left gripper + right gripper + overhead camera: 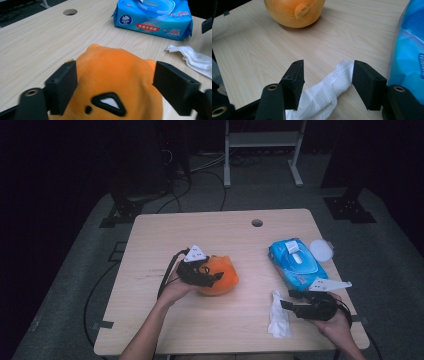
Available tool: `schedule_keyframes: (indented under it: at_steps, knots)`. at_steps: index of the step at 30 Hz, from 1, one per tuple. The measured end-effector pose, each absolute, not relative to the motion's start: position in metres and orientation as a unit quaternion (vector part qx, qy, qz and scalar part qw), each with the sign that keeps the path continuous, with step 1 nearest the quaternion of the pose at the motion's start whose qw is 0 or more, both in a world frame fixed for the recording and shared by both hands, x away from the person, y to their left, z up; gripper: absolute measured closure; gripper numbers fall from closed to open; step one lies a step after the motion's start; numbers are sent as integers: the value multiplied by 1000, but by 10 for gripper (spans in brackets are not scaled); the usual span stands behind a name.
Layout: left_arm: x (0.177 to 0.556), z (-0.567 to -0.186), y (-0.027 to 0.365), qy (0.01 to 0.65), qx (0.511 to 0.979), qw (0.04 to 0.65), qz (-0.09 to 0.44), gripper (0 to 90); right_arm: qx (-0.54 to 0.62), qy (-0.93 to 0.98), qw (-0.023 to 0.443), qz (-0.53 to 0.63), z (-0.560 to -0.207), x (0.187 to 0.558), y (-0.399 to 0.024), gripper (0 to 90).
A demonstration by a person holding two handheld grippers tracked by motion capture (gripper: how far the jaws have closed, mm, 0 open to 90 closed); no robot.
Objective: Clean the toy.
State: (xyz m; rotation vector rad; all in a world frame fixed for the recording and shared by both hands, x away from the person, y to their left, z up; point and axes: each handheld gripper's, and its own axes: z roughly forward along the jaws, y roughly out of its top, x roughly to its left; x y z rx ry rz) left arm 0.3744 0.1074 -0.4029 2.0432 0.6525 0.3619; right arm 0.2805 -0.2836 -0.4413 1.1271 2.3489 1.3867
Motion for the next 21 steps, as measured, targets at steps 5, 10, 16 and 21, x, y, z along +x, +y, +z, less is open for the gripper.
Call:
schedule_keyframes:
  at_steps: [5,10,16,21]
  knots:
    - [366,-400,116,278,824,470,149,138,385,791,103,464,-441,279,-285,396]
    - [357,-400,122,280,823,470,153,111,389,788,111,465,-439,278,-284,388]
    - [353,-400,133,287,817,475,155,108,388,790,109,463,-441,281,-283,382]
    - [349,-403,138,292,816,475,154,103,387,791,107,462,-441,282,-283,375]
